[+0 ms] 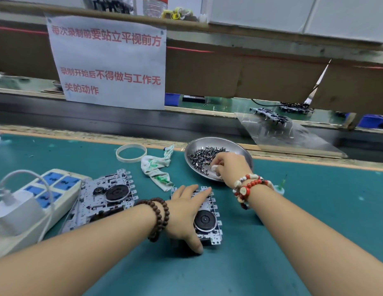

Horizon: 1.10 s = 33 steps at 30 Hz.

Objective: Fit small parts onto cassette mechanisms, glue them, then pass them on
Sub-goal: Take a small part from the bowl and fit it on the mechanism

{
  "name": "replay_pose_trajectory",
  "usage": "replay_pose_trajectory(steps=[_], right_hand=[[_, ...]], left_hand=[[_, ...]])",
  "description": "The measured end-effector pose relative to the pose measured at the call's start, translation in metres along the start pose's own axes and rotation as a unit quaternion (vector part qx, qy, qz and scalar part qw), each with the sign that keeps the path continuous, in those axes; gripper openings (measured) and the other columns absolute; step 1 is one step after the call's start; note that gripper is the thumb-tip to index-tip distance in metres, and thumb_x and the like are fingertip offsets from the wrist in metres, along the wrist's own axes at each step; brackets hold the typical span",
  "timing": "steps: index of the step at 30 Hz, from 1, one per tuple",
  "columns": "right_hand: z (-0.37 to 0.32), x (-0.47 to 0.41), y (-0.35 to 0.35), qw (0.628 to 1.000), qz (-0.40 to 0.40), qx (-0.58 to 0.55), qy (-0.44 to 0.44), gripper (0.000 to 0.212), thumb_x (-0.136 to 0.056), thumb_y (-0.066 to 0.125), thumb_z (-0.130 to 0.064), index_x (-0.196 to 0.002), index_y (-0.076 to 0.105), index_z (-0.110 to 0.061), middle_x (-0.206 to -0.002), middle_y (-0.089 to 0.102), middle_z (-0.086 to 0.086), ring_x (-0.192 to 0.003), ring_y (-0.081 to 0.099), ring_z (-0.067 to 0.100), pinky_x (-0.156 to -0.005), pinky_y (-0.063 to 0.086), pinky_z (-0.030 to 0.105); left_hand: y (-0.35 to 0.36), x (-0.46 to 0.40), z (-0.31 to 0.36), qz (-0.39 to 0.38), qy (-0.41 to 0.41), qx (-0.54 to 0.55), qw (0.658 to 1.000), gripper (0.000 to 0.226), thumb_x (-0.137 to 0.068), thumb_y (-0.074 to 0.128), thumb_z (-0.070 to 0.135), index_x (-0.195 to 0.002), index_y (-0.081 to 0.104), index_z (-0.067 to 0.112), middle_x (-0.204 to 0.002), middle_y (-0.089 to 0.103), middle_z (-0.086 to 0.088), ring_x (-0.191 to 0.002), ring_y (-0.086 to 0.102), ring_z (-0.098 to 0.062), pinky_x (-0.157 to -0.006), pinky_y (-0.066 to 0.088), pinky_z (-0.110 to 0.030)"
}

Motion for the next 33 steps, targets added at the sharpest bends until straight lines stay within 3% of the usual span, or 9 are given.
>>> replay_pose_trajectory(steps=[2, 5, 10, 14, 16, 18, 21, 27, 33], right_hand=[[-0.008, 0.007, -0.005, 0.999, 0.036, 0.0, -0.012, 0.015, -0.091, 0.055, -0.012, -0.08, 0.061, -0.021, -0.073, 0.06, -0.004, -0.072, 0.057, 0.014, -0.078, 0.05, 0.029], [-0.004, 0.025, -0.007, 0.998, 0.047, -0.019, -0.042, 0.018, -0.088, 0.059, -0.014, -0.073, 0.059, -0.025, -0.063, 0.058, -0.011, -0.07, 0.059, 0.014, -0.079, 0.053, 0.034], [0.007, 0.056, -0.008, 0.994, 0.038, -0.104, -0.024, 0.017, -0.086, 0.062, -0.011, -0.073, 0.064, -0.021, -0.057, 0.059, -0.011, -0.048, 0.056, -0.001, -0.054, 0.053, 0.015], [0.017, 0.068, 0.0, 0.984, 0.022, -0.174, 0.023, 0.023, -0.083, 0.066, -0.008, -0.067, 0.067, -0.023, -0.061, 0.064, -0.011, -0.049, 0.059, -0.004, -0.056, 0.053, 0.012], [0.019, 0.069, 0.004, 0.978, 0.011, -0.206, 0.042, 0.023, -0.083, 0.068, -0.01, -0.067, 0.068, -0.025, -0.064, 0.067, -0.01, -0.052, 0.061, -0.002, -0.062, 0.055, 0.016], [0.022, 0.069, 0.007, 0.968, 0.011, -0.244, 0.058, 0.022, -0.083, 0.067, -0.01, -0.066, 0.07, -0.024, -0.063, 0.069, -0.008, -0.057, 0.064, 0.002, -0.07, 0.056, 0.021], [0.026, 0.068, 0.009, 0.956, 0.03, -0.285, 0.067, 0.022, -0.084, 0.066, -0.009, -0.068, 0.07, -0.023, -0.064, 0.071, -0.004, -0.064, 0.066, 0.008, -0.071, 0.056, 0.025], [0.027, 0.073, 0.018, 0.94, 0.069, -0.328, 0.059, 0.017, -0.081, 0.068, -0.004, -0.076, 0.066, -0.02, -0.07, 0.07, 0.0, -0.066, 0.065, 0.007, -0.054, 0.05, 0.016], [0.029, 0.074, 0.022, 0.932, 0.068, -0.352, 0.063, 0.012, -0.079, 0.071, -0.006, -0.076, 0.068, -0.018, -0.071, 0.073, -0.001, -0.064, 0.065, 0.002, -0.054, 0.05, 0.015]], left_hand=[[0.002, 0.002, 0.002, 0.003, 0.009, 0.013, 1.0, 0.125, -0.066, 0.081, 0.038, -0.146, -0.015, 0.028, -0.155, -0.014, 0.003, -0.142, -0.017, -0.023, -0.115, 0.003, -0.035], [0.007, 0.003, 0.009, 0.009, 0.025, 0.021, 0.999, 0.127, -0.066, 0.081, 0.04, -0.146, -0.016, 0.025, -0.155, -0.012, 0.005, -0.141, -0.018, -0.023, -0.115, 0.0, -0.035], [0.007, 0.005, 0.009, 0.023, 0.012, 0.075, 0.997, 0.12, -0.069, 0.072, 0.054, -0.147, -0.014, 0.024, -0.155, -0.009, 0.007, -0.142, -0.016, -0.022, -0.115, -0.002, -0.036], [0.002, 0.002, 0.008, 0.188, -0.011, 0.18, 0.965, 0.067, -0.09, 0.05, 0.045, -0.146, 0.02, 0.023, -0.148, 0.029, 0.002, -0.139, 0.017, -0.018, -0.114, 0.019, -0.035], [0.002, -0.003, 0.008, 0.26, -0.044, 0.194, 0.945, 0.039, -0.095, 0.044, 0.034, -0.133, 0.041, 0.025, -0.132, 0.047, 0.006, -0.13, 0.03, -0.015, -0.109, 0.03, -0.038], [0.004, -0.009, 0.007, 0.275, -0.07, 0.197, 0.938, 0.025, -0.097, 0.041, 0.029, -0.118, 0.053, 0.027, -0.121, 0.053, 0.007, -0.125, 0.036, -0.015, -0.104, 0.035, -0.041], [0.008, -0.016, 0.008, 0.269, -0.093, 0.207, 0.936, 0.018, -0.096, 0.041, 0.029, -0.103, 0.058, 0.031, -0.114, 0.056, 0.009, -0.119, 0.04, -0.016, -0.102, 0.034, -0.042], [0.009, -0.016, 0.007, 0.331, -0.055, 0.227, 0.914, 0.015, -0.094, 0.046, 0.034, -0.082, 0.054, 0.04, -0.099, 0.054, 0.021, -0.105, 0.041, -0.005, -0.094, 0.027, -0.033], [0.009, -0.017, 0.004, 0.294, -0.007, 0.249, 0.923, 0.013, -0.087, 0.055, 0.04, -0.075, 0.054, 0.039, -0.094, 0.054, 0.02, -0.105, 0.043, -0.007, -0.1, 0.034, -0.041]])
Point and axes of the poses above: each hand's wrist, its own x-axis away from the middle knuckle, its own y-axis out of the palm, z = x × y, the point moved 1 cm from there along -x, towards the middle knuckle
